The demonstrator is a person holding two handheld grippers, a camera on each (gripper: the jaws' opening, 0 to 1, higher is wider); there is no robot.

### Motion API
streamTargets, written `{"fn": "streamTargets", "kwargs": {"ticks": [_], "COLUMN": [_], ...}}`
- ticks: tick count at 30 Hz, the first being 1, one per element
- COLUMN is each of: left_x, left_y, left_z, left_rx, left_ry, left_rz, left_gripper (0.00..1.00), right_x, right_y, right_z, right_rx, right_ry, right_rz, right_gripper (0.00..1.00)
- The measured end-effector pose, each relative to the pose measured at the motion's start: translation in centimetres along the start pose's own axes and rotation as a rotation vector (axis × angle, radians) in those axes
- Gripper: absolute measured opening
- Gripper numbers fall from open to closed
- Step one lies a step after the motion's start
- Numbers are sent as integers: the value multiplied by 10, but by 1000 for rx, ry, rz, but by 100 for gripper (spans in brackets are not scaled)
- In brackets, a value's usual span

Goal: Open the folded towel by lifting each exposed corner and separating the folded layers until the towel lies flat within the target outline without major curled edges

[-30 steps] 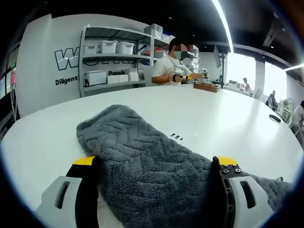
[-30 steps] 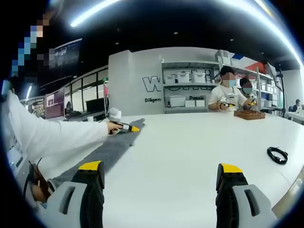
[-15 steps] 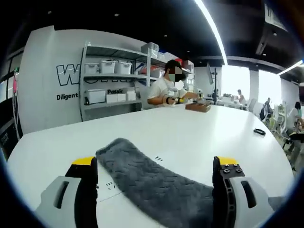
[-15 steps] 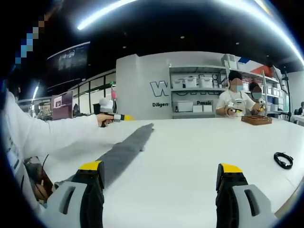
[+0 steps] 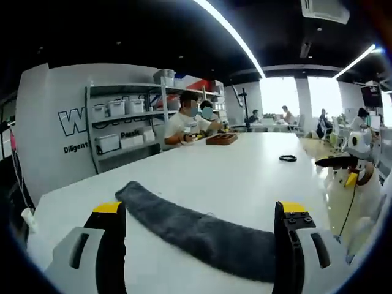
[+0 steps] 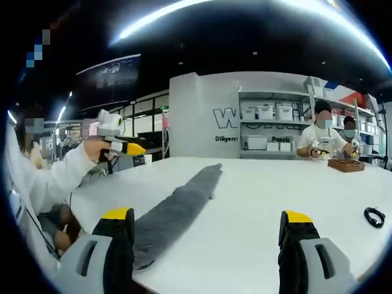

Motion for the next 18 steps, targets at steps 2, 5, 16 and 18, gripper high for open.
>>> {"fn": "streamTargets", "kwargs": {"ticks": [2,5,16,18], "left_x": [-16,-44,-106,-108], "left_y": [-32,-68,-128,-130], "left_z": [-21,-45,-91,-93], "left_rx": [14,59,208,219], "left_ry": [-10,-45,-94,-98], "left_rz": [-8,-31,16,12], "left_gripper": [100,100,100,100], "right_x": [0,-1,-7,-6], "right_y": [-1,-4,-13,-13], "right_z": [11,21,52,56], "right_rx": [27,52,118,129], "right_ry": [-12,-22,-32,-39], "right_rz": [7,13,16,12], "right_gripper": [99,99,99,99]}}
Point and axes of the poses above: the point that each gripper's makers call its tool centre point, and the gripper's own axes: y roughly forward along the fingers, z roughly to its left, x roughly out of its top, the point moved 6 cm from there along -y, roughly backward along the fingers, and after that the axes turned 7 degrees about -y, right-handed, at the moved point
